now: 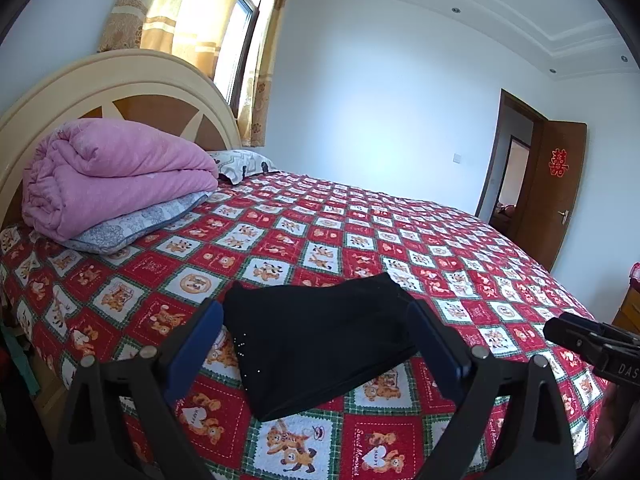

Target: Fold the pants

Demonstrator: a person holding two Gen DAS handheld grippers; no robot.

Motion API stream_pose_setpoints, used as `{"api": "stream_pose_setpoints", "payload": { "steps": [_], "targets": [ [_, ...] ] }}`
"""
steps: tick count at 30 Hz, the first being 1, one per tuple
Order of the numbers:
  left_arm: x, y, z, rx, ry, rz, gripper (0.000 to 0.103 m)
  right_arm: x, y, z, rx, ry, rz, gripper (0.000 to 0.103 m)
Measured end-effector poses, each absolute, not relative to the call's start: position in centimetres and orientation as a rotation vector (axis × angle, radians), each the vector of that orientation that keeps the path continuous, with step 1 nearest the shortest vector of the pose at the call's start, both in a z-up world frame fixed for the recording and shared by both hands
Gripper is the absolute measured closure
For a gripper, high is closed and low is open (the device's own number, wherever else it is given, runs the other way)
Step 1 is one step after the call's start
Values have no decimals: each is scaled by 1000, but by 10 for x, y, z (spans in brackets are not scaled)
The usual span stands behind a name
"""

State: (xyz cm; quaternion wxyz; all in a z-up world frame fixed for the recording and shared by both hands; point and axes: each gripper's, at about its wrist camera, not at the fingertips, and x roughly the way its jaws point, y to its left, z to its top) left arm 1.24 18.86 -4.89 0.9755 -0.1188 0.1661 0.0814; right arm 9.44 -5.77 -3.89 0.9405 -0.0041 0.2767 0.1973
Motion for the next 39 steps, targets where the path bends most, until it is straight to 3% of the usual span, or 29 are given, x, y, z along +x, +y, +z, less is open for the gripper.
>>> {"api": "stream_pose_setpoints", "payload": {
  "steps": [6, 8, 39],
  "targets": [
    [12, 189, -48, -242, 341, 168, 6, 90, -55, -37, -13, 557, 408, 39],
    [11, 190, -47, -240, 344, 171, 0, 89, -55, -37, -14, 556, 409, 39],
    [18, 186, -50, -196, 359, 203, 0, 91, -63, -41, -2, 558, 399, 39]
  ]
}}
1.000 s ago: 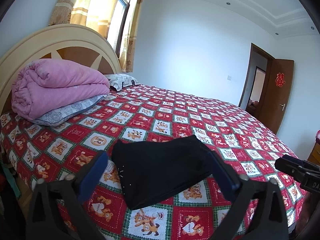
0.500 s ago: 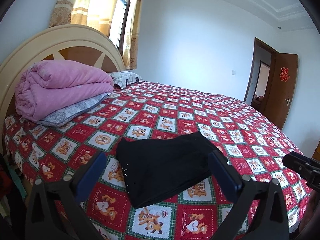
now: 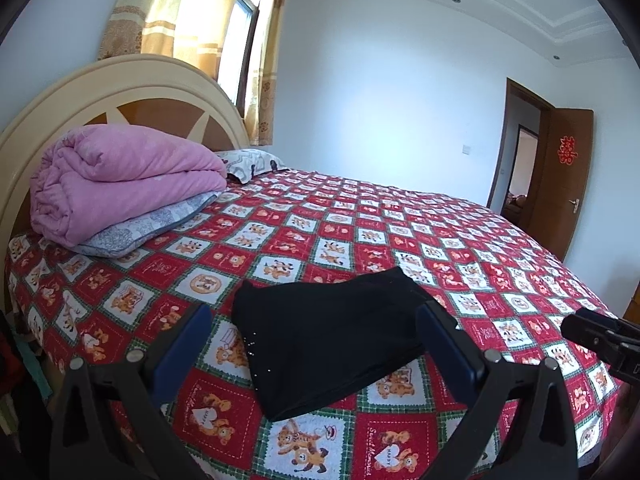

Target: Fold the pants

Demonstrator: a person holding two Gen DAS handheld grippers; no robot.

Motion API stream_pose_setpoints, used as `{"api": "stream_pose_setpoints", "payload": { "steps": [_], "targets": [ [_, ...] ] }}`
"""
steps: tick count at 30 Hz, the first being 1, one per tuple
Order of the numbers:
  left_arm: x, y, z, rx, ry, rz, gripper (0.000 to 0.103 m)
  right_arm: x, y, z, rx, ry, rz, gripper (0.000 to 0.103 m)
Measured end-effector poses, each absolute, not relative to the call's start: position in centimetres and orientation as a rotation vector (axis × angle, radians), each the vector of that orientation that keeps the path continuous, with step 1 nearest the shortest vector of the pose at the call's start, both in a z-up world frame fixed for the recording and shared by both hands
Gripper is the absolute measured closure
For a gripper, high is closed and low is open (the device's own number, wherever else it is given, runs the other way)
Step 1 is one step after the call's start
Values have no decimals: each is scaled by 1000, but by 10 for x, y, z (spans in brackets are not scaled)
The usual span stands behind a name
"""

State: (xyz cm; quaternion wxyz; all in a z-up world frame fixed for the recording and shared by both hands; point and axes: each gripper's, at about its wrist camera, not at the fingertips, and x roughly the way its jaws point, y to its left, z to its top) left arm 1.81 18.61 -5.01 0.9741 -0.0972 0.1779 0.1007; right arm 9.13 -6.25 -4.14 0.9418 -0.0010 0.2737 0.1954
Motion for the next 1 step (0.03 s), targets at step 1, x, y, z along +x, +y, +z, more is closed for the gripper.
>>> {"api": "stream_pose_setpoints", "payload": {
  "steps": [1],
  "targets": [
    [18, 186, -50, -195, 357, 203, 0, 92, -63, -42, -2, 561, 399, 39]
  ]
}}
